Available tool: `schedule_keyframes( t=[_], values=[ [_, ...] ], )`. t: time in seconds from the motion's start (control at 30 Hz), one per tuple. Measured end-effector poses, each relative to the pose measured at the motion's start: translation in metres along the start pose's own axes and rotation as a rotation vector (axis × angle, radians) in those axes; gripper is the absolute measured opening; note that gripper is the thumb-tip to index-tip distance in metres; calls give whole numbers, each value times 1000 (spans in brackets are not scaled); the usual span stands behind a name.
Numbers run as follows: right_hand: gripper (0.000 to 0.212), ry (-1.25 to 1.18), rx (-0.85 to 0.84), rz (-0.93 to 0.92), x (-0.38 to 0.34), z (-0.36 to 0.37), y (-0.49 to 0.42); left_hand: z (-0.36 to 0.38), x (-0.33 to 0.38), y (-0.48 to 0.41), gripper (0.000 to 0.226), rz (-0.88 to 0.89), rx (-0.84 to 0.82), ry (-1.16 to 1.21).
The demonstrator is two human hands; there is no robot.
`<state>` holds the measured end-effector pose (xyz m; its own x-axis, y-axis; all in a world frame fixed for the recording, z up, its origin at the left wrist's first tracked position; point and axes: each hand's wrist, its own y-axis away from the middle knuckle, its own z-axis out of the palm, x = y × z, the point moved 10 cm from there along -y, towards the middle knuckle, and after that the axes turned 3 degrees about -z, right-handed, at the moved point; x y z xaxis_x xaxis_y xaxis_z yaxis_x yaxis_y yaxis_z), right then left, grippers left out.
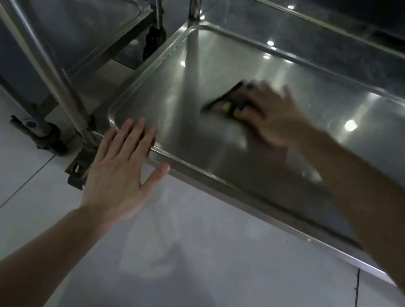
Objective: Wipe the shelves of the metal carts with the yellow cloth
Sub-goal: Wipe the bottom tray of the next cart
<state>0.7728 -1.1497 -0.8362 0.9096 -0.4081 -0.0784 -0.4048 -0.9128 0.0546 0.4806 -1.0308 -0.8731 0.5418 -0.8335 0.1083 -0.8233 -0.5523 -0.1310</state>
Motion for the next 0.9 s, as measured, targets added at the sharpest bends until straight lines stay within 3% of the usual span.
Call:
schedule_keyframes(
  t=[0.07,0.1,0.27,0.37,0.5,0.57,0.7,0.77,0.83,0.9],
  values=[
    [66,-10,-11,300,72,-3,-19,2,-1,0,82,-6,8,11],
    [66,-12,0,329,72,-1,-16,1,-2,0,80,-6,17,20],
    [63,-76,31,-203,-103,19,121,-5,1,7,71,-2,27,37],
    [63,-66,-2,-264,-82,16,118,-4,1,5,70,-4,3,46],
    [67,4,-4,234,70,-4,7,-2,2,1,74,-8,-25,55],
    [65,-21,-11,318,85,-2,-1,-2,-1,0,75,-14,-51,76],
    [72,-25,47,-34,-32,9,99,-4,-3,2,78,3,-46,77],
    [64,-97,-2,-221,-80,23,169,-3,-2,2,78,20,-36,79],
    [61,-97,-27,-289,-65,23,179,0,-5,1,77,2,-54,78],
    [63,-49,31,-150,2,13,127,0,-4,-1,77,4,-71,60]
  ],
)
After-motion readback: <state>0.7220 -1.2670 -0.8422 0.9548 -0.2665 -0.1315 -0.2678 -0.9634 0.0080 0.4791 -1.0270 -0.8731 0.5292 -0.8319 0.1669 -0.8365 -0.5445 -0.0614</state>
